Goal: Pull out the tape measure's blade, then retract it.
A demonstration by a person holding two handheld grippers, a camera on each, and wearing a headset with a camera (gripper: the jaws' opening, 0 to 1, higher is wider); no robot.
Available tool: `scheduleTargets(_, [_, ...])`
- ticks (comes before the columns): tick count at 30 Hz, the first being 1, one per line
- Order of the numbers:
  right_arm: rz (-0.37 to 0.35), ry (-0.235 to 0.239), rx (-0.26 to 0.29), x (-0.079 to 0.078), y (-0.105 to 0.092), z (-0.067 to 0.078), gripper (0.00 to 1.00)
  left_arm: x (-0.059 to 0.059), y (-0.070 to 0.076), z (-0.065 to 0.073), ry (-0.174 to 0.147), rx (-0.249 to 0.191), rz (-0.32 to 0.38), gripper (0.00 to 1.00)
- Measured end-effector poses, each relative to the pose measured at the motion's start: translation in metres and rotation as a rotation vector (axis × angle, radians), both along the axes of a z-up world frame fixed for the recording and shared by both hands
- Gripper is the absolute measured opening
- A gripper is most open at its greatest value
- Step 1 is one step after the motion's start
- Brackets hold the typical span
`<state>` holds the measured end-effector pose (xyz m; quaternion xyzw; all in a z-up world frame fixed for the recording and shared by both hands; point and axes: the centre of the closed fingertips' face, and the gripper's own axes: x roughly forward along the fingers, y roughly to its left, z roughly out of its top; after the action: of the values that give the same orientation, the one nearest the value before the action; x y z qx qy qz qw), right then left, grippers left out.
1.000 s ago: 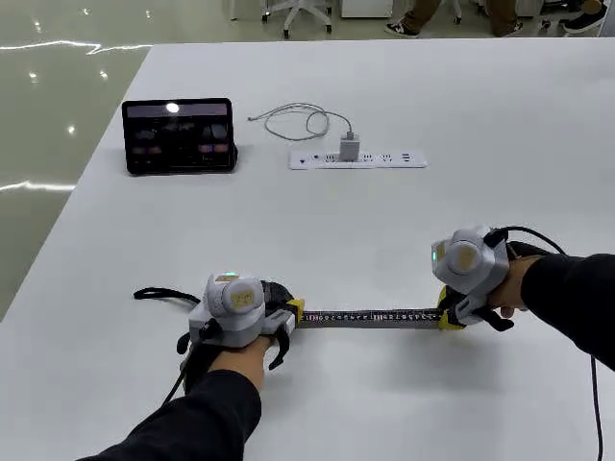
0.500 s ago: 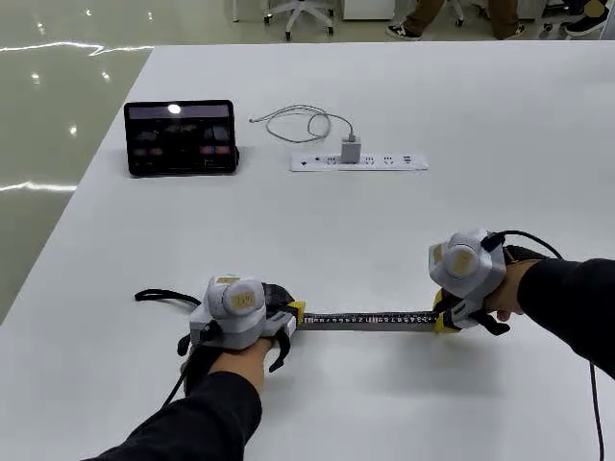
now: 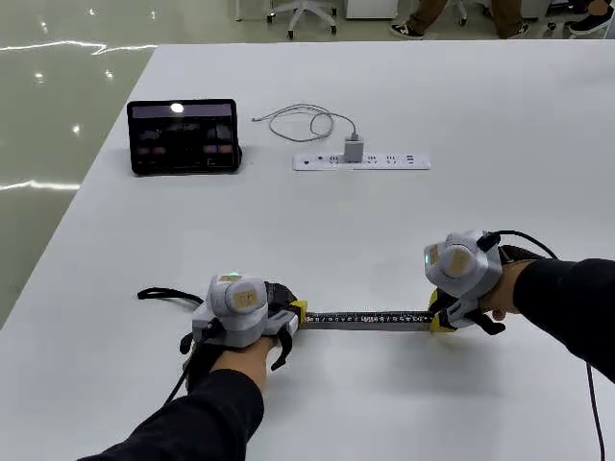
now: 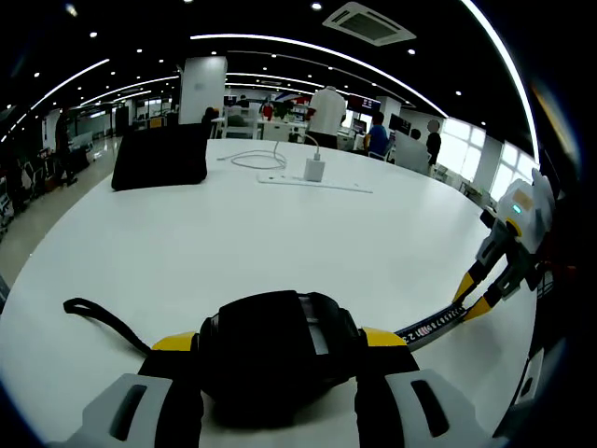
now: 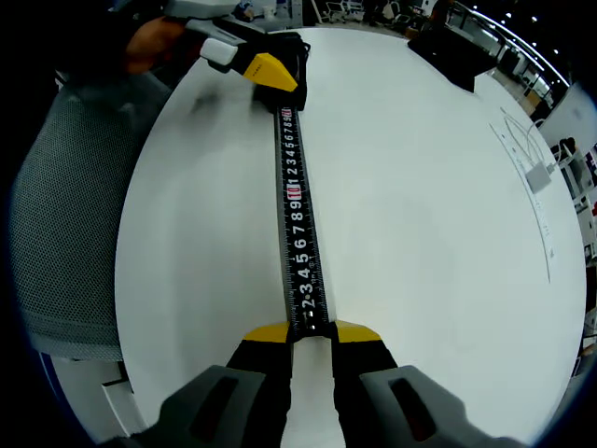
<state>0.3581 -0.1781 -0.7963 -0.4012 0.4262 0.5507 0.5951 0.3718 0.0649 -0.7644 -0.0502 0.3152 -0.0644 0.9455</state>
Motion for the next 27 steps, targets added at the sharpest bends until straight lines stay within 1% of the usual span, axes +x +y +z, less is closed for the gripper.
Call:
scheduleTargets(5, [-0.007,0.001,0.006,0.0,0.004,0.0,0.11,0.0,0.0,0.0,0.003,-0.002,0.001,0.62])
scheduleTargets(13, [-0.004,-0.003,0.023,-0.001,0.018,0.001,0.11,0.0,0.0,0.0,0.007,-0.004,0.0,0.62])
scheduleTargets(27, [-0.001,0.001,0.027,-0.001,0.023,0.0,0.11,-0.001,0.0,0.0,0.012,-0.007,-0.001,0.62])
